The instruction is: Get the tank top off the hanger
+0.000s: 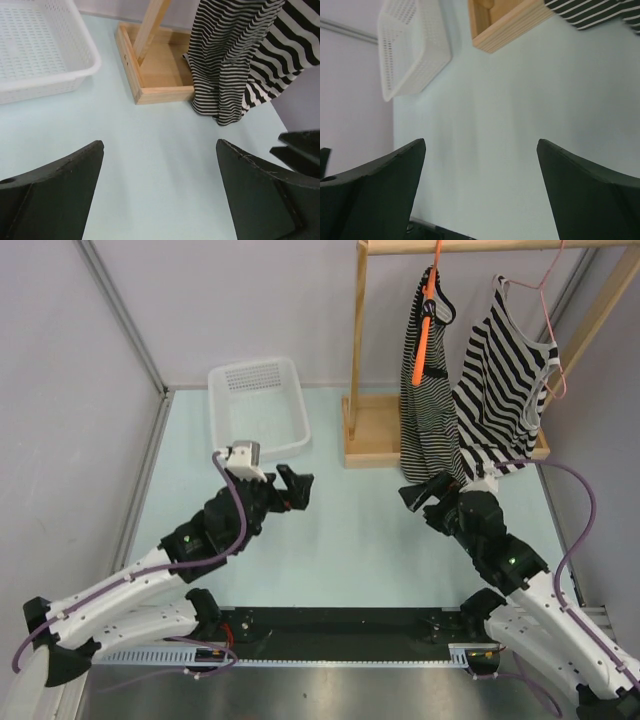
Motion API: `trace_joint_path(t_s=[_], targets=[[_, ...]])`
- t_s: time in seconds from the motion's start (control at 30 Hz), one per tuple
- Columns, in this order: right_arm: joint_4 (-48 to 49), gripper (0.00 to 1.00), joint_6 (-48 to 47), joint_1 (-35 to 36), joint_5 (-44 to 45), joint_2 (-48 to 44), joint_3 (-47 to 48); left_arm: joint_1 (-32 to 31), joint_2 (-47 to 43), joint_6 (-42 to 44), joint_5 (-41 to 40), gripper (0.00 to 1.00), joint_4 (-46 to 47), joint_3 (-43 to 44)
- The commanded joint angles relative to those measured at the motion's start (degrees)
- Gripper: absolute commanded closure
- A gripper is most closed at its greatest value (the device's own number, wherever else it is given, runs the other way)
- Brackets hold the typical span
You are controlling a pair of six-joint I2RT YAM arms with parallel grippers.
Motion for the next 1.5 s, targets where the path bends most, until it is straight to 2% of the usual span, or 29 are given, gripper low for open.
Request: trace_joint_path(t_s=[0.0, 0.1, 0.33, 0.53, 0.67, 0.7, 0.87, 0.97, 1.03, 1.23, 1.37, 1.47], targets=[[-10.58, 0.0, -10.17, -1.96, 2.89, 5.54, 9.37, 5.93, 6.87, -4.28, 13.97, 0.0, -12.8, 12.95], [-13.49, 0.0, -15.53, -1.96, 4.64, 9.41, 15.44, 6.11, 8.02, -1.46, 14.59, 0.01, -14.92, 15.7], [-15.35, 0.0, -31.45, -2.14, 8.94, 16.18, 33.01, 6.2, 1.52, -2.77, 19.77, 0.01, -6.31, 7.71], [-6.74, 0.0, -45.41, -2.22, 12.55, 22.68, 47.52, 6.2, -2.6, -3.74, 28.64, 0.01, -8.76, 4.62], [-4.53, 0.0, -47.99, -2.22, 9.57, 30.41, 59.11, 6.2, -7.61, -4.27, 33.83, 0.01, -9.38, 2.6], [-4.62, 0.0, -48.16, -2.22, 8.78, 32.43, 64.71, 6.2, -8.93, -4.27, 34.45, 0.01, -9.9, 2.16], [-6.2, 0.0, -49.04, -2.05, 7.11, 46.75, 81.44, 6.2, -16.67, -3.4, 34.45, 0.0, -12.8, 2.42], [-8.66, 0.0, -50.35, -1.26, 12.88, 54.58, 90.41, 6.2, -19.56, -3.04, 34.02, 0.01, -14.73, 3.04], [-10.67, 0.01, -51.24, -0.29, 19.92, 58.96, 95.23, 6.2, -20.54, -2.61, 33.67, 0.01, -15.62, 3.48], [-10.6, 0.06, -53.7, 1.02, 29.95, 63.29, 96.05, 6.2, -22.39, 0.38, 32.52, 0.0, -20.19, 5.5], [-10.6, 0.2, -54.67, 1.56, 33.64, 65.66, 95.79, 6.2, -22.74, 2.58, 32.17, 0.01, -23.78, 6.46], [-9.55, 0.25, -54.84, 1.47, 35.22, 66.72, 95.7, 6.2, -22.83, 3.46, 32.69, 0.0, -24.93, 6.99]])
